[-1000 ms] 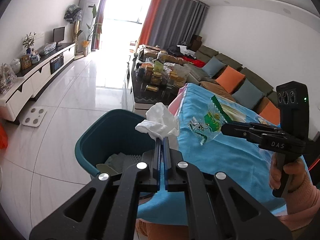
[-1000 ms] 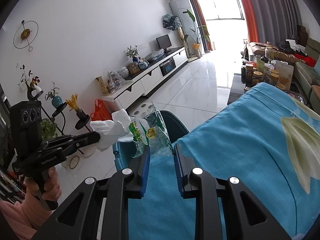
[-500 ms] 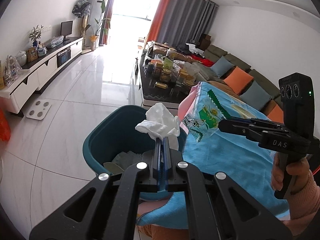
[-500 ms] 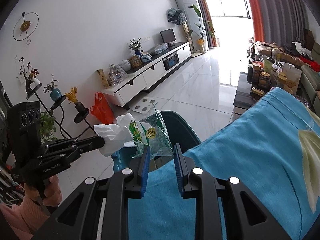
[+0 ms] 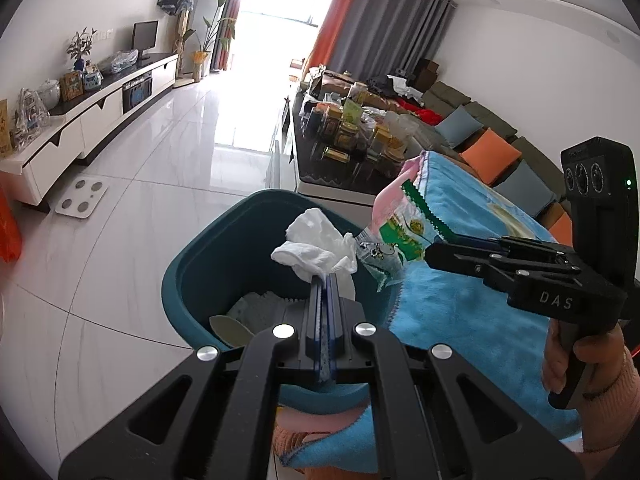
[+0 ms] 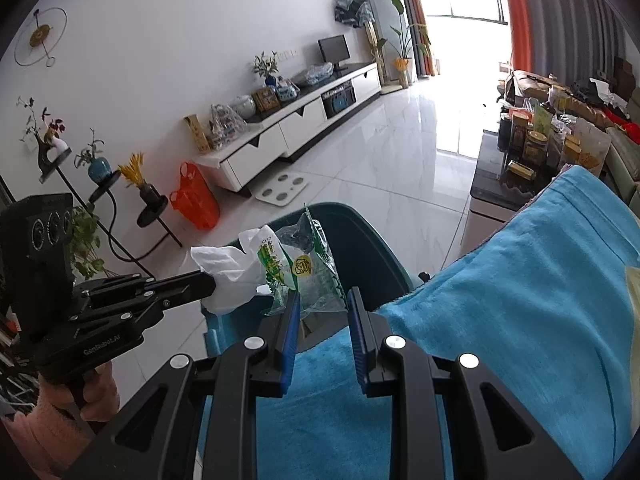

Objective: Collect trash
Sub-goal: 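Carry tissue and plastic bag to the teal bin and open both grippers, then return to the table and grasp the orange peel with the left gripper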

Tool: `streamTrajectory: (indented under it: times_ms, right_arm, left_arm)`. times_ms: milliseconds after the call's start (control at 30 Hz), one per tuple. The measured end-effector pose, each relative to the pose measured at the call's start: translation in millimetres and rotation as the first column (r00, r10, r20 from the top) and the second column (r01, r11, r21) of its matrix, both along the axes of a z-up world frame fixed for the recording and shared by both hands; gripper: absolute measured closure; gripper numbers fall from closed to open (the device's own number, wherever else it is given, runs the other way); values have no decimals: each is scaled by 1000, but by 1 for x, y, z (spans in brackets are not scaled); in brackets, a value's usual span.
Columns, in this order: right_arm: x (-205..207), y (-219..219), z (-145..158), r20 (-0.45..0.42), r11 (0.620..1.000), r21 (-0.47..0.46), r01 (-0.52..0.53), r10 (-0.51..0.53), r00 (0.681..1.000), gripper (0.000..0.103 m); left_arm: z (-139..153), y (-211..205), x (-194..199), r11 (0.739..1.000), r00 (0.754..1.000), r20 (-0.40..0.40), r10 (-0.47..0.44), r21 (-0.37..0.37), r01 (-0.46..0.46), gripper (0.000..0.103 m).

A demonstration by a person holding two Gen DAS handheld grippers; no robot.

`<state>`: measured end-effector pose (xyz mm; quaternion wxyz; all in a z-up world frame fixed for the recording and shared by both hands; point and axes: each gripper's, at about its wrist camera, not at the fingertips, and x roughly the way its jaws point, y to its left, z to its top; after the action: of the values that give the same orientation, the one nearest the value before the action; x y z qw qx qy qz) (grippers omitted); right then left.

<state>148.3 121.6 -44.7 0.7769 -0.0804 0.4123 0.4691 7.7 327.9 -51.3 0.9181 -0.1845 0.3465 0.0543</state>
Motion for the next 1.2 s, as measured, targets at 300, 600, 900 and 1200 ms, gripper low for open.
streamTrajectory:
  times_ms: [300,600,900,1200]
  right_arm:
    - [6,16,-15,-30,999,-44,9,-10,1000,79]
    - [10,10,-17,-55,999,-34,26,-27,998,74]
    - [6,-14,-9,-65,999,13,35,-34,997,69]
    - [-12,-64,9,-34,995,84,62,-59,998,66]
  left_arm:
    - [-18,7,22,1000,999,-46,8,-17,-8,100]
    - [-36,15,41,998,998,-66,21,-61,-25,90]
    - [-22,2,25,999,1000,-5,0,-37,0,81]
    - [13,-38,6,996,991,99,-87,31,85,69]
